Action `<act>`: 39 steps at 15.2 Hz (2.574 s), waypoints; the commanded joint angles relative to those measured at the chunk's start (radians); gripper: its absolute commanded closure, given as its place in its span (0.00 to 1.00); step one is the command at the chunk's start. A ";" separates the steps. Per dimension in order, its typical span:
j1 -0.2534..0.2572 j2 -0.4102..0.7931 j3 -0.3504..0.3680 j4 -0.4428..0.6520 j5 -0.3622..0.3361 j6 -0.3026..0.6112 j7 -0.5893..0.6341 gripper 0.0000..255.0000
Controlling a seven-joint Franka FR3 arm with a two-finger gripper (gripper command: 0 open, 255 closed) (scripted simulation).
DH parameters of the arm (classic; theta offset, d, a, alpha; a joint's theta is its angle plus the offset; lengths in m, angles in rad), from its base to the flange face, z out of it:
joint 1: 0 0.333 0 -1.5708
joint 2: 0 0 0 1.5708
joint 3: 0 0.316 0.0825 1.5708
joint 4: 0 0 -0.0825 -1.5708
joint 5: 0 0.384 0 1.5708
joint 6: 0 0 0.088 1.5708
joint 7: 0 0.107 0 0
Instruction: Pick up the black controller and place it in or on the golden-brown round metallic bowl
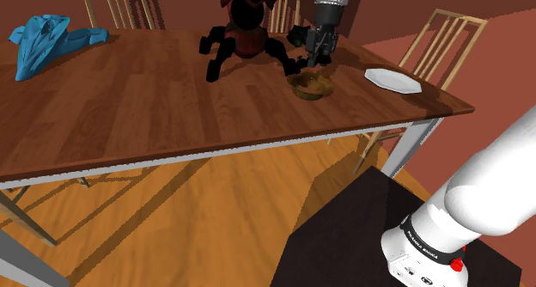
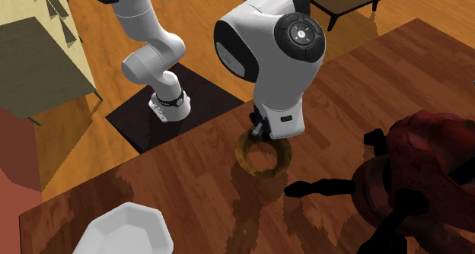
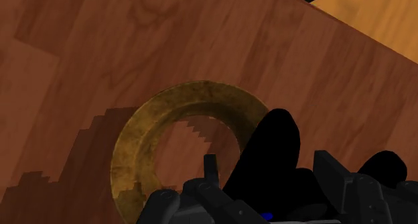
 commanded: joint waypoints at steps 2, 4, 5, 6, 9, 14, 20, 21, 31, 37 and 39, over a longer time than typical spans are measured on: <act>-0.033 0.019 -0.036 0.020 -0.012 -0.009 -0.068 1.00; -0.045 0.029 -0.049 0.018 -0.016 0.000 -0.095 1.00; -0.045 0.029 -0.049 0.005 -0.016 0.013 -0.096 1.00; -0.045 0.030 -0.049 -0.008 -0.016 0.027 -0.097 1.00; -0.045 0.032 -0.048 -0.046 -0.015 0.066 -0.101 1.00; -0.045 0.039 -0.048 -0.105 -0.014 0.132 -0.108 1.00; -0.044 0.040 -0.048 -0.109 -0.013 0.137 -0.108 1.00; -0.044 0.040 -0.048 -0.109 -0.013 0.137 -0.108 1.00; -0.049 0.052 -0.053 0.005 -0.015 0.035 -0.107 0.00; -0.051 0.058 -0.055 0.037 -0.015 0.008 -0.107 0.00; -0.051 0.058 -0.055 0.037 -0.015 0.008 -0.107 0.00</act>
